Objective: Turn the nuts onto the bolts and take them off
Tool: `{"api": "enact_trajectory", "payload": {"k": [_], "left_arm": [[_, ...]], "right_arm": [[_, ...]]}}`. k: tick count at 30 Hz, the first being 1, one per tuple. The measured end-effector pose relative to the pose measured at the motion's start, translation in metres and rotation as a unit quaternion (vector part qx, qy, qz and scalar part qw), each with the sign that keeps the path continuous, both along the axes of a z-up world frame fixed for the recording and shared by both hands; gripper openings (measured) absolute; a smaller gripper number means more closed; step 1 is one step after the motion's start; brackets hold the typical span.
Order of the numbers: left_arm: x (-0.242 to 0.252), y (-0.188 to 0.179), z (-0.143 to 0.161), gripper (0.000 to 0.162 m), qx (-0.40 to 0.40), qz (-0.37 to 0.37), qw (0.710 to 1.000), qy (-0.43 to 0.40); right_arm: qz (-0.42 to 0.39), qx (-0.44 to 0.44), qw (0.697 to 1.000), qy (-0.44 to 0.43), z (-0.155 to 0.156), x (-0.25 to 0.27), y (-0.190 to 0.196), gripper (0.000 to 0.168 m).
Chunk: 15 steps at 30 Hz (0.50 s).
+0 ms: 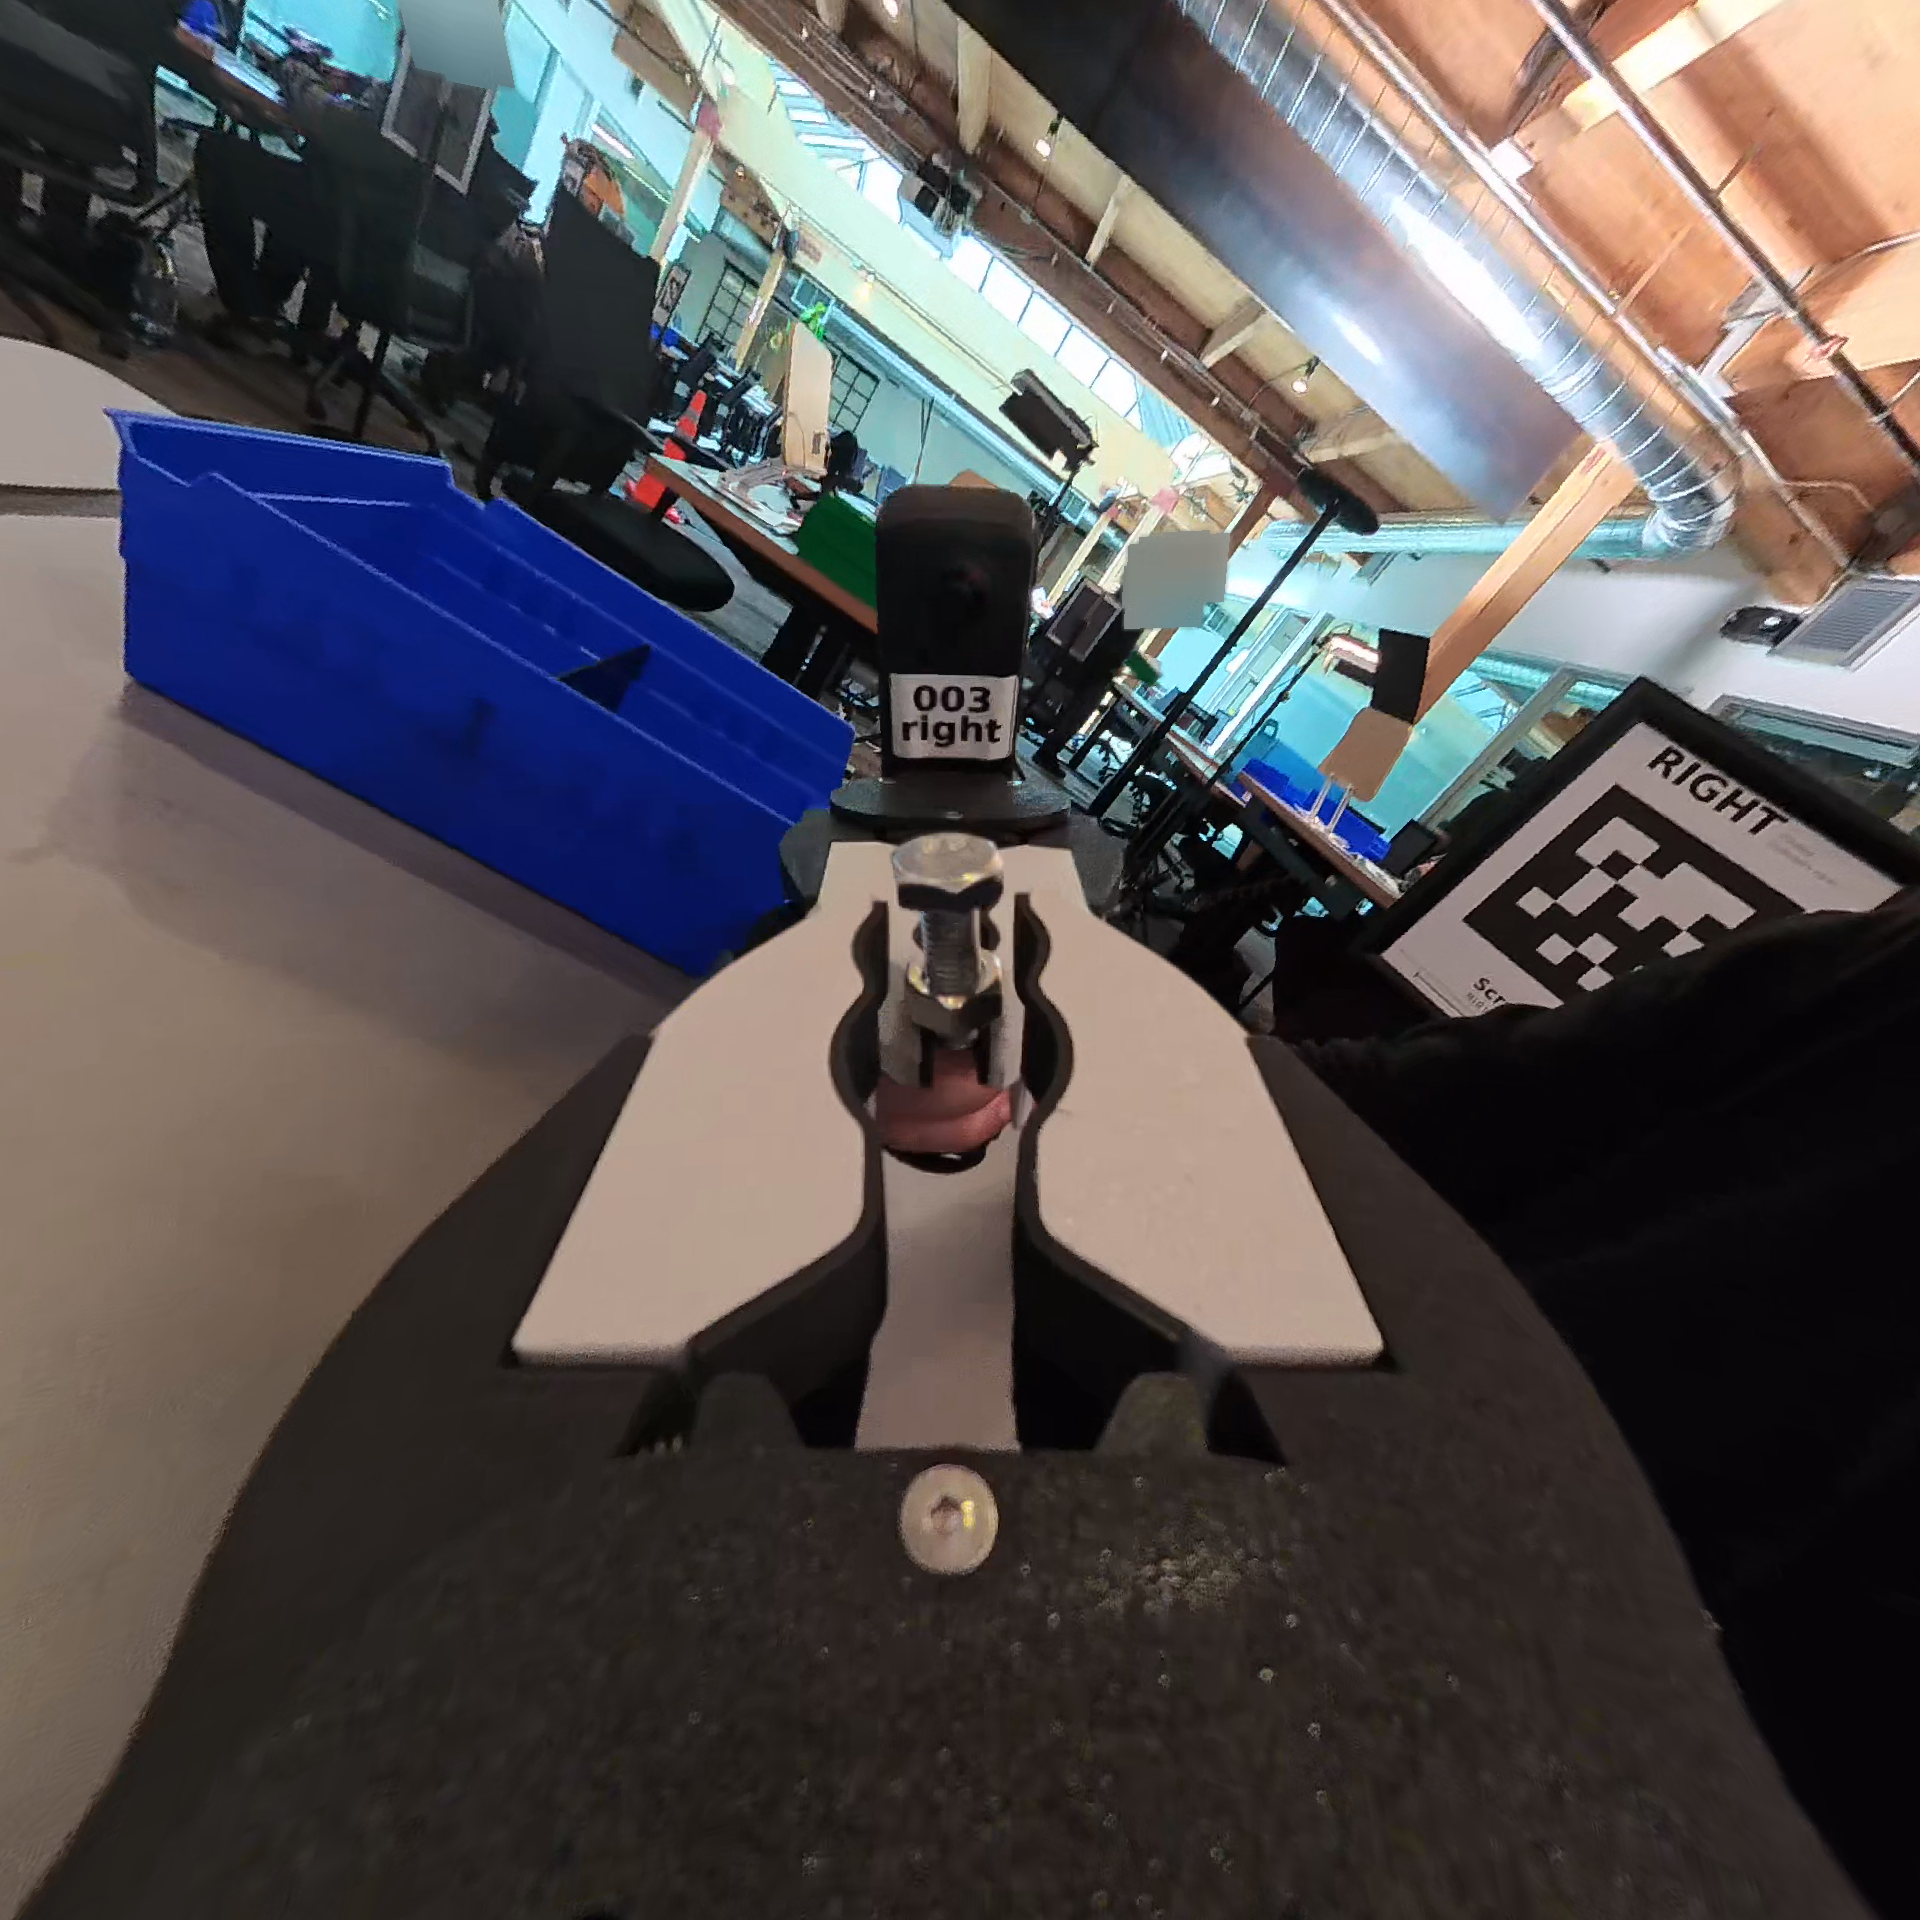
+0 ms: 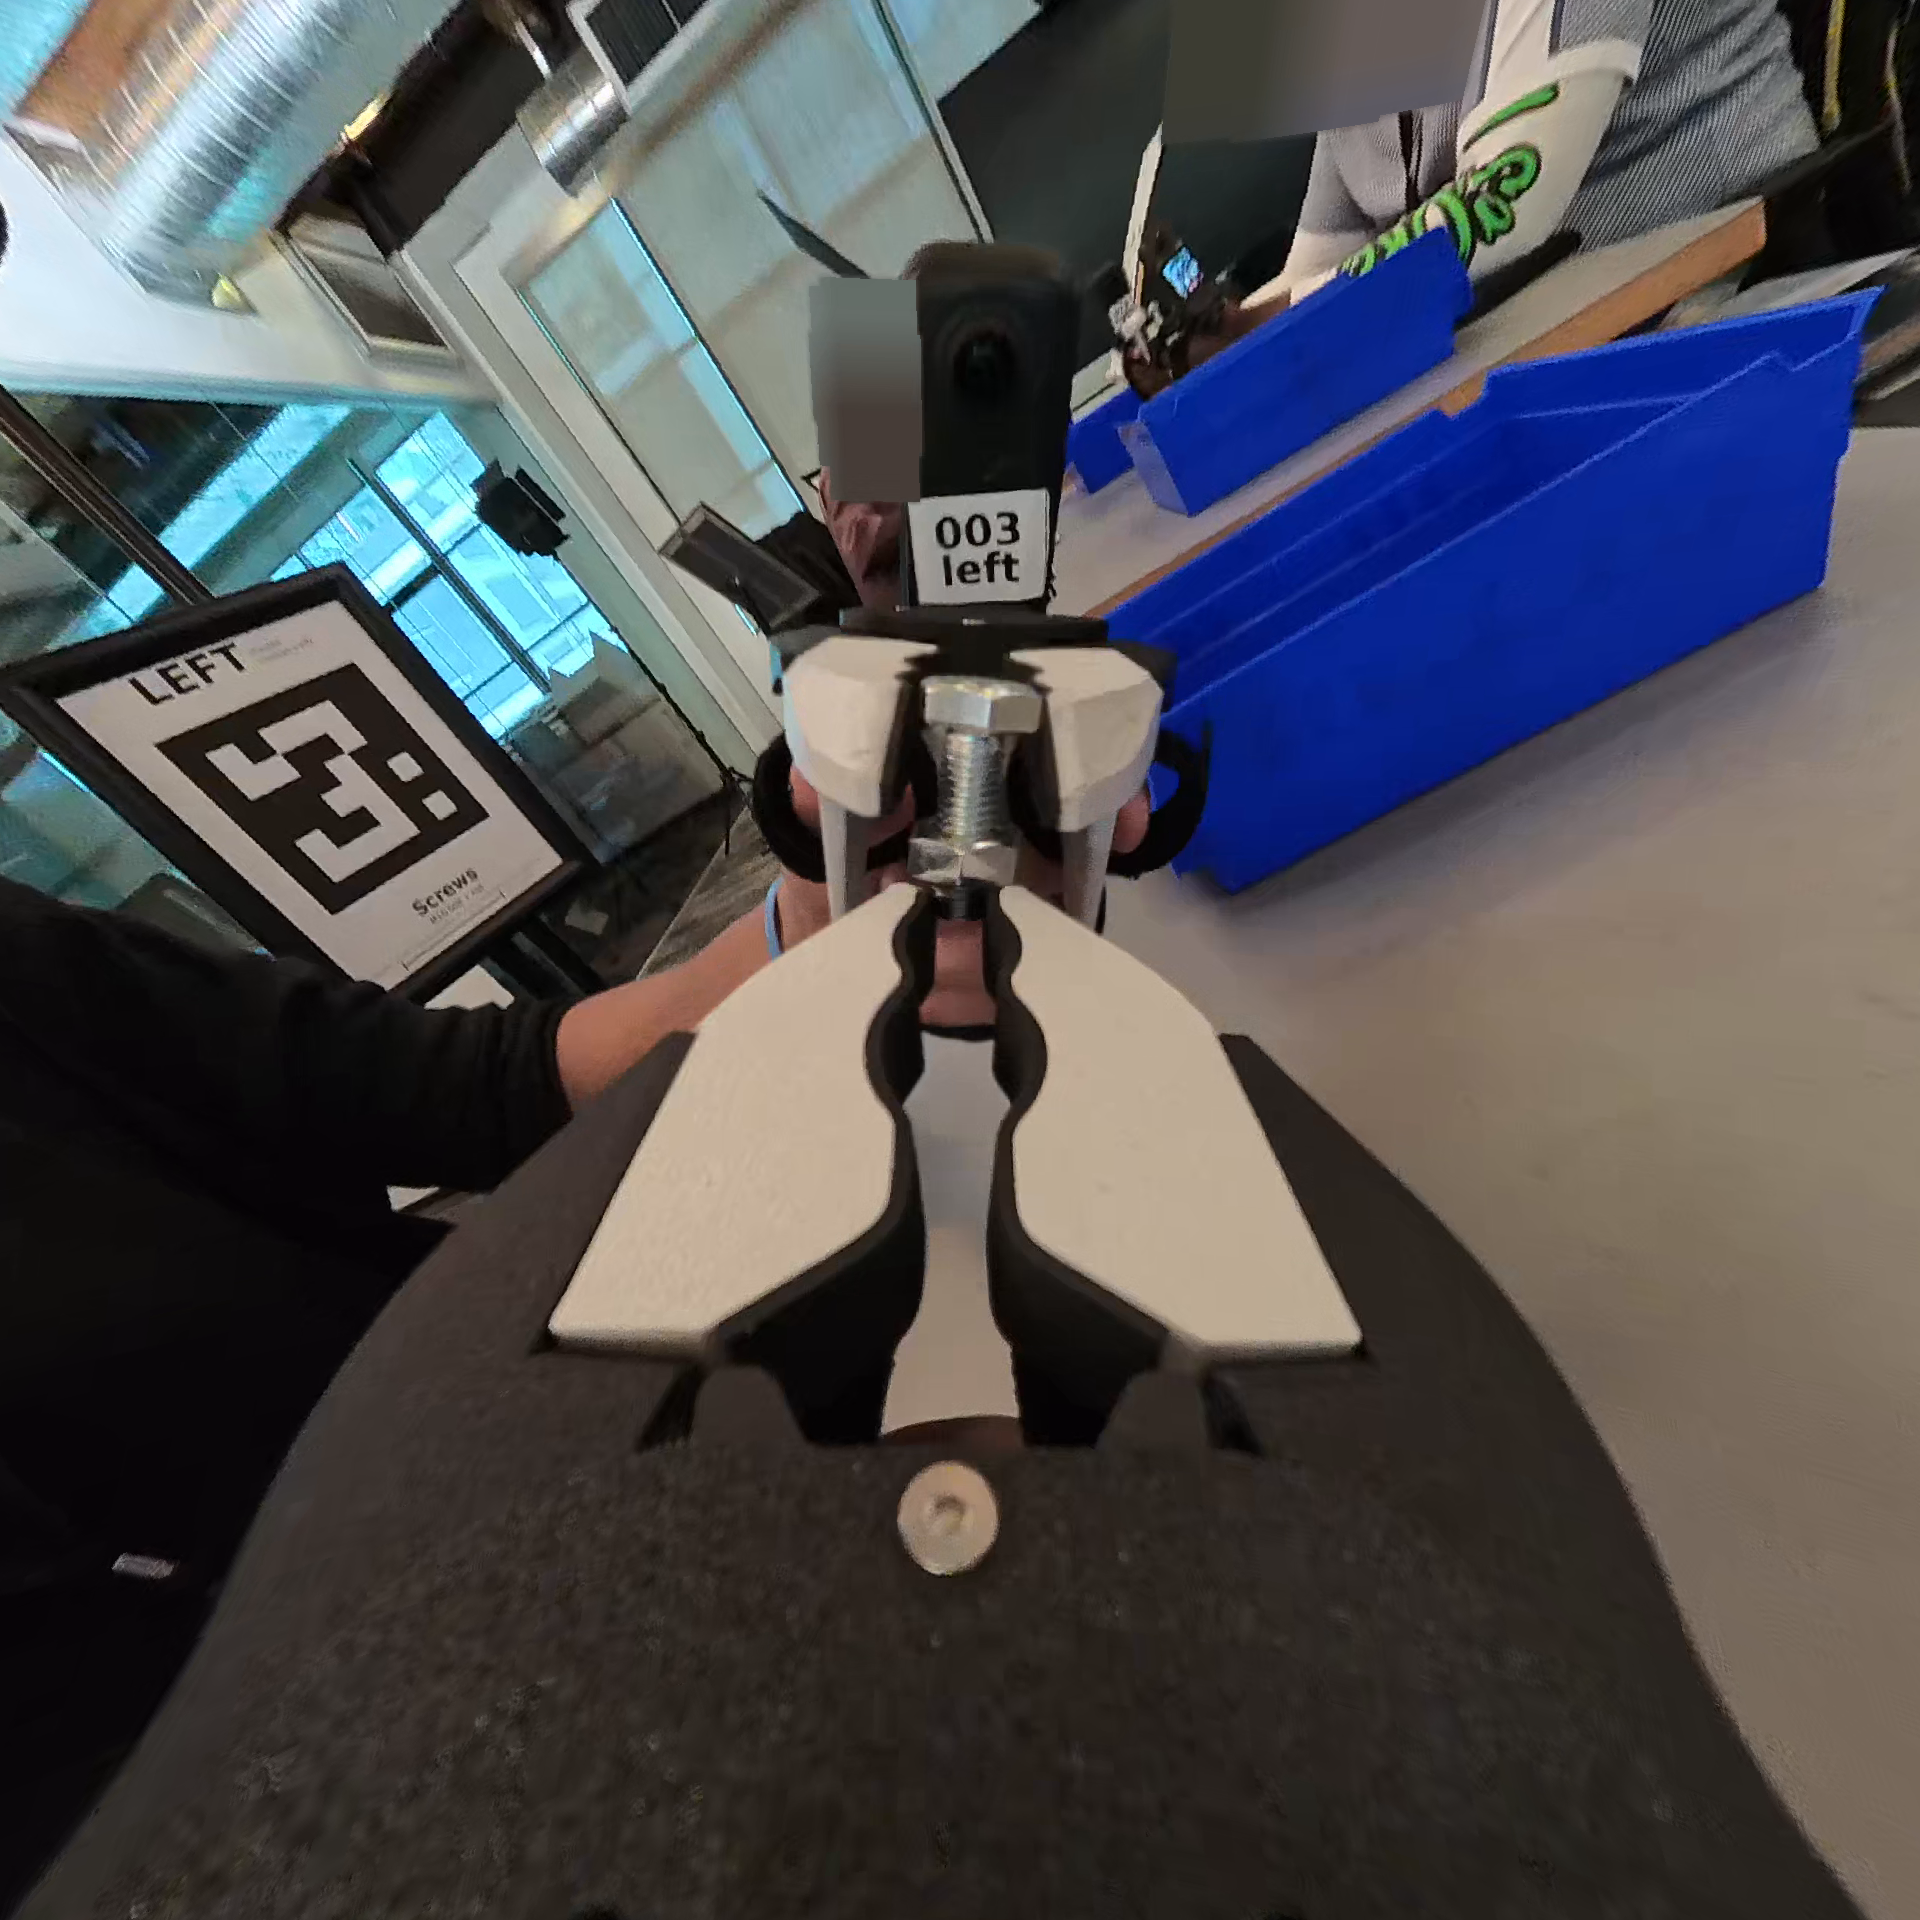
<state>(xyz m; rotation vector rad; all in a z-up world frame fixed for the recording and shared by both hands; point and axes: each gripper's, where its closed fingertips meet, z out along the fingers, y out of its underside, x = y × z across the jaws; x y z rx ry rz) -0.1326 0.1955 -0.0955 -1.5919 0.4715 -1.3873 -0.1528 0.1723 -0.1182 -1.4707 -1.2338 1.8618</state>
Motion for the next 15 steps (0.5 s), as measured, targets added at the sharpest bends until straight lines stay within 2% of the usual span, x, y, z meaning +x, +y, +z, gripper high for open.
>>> {"api": "enact_trajectory", "payload": {"k": [9, 13, 14, 15], "left_arm": [[-0.004, 0.004, -0.004, 0.018, -0.006, 0.011, 1.0, -0.006], [-0.009, 0.009, -0.003, 0.017, -0.016, 0.028, 0.999, -0.028], [-0.011, 0.011, -0.003, 0.017, -0.017, 0.033, 0.999, -0.031], [-0.012, 0.012, -0.003, 0.017, -0.017, 0.04, 0.999, -0.029]], "right_arm": [[0.016, -0.015, 1.0, -0.007, -0.009, -0.001, 0.0, 0.009], [-0.007, -0.021, 1.0, 0.011, -0.004, 0.001, 0.009, 0.009], [-0.013, -0.021, 1.0, 0.017, -0.004, 0.001, 0.01, 0.015], [-0.021, -0.024, 0.999, 0.024, -0.003, 0.001, 0.012, 0.033]]}}
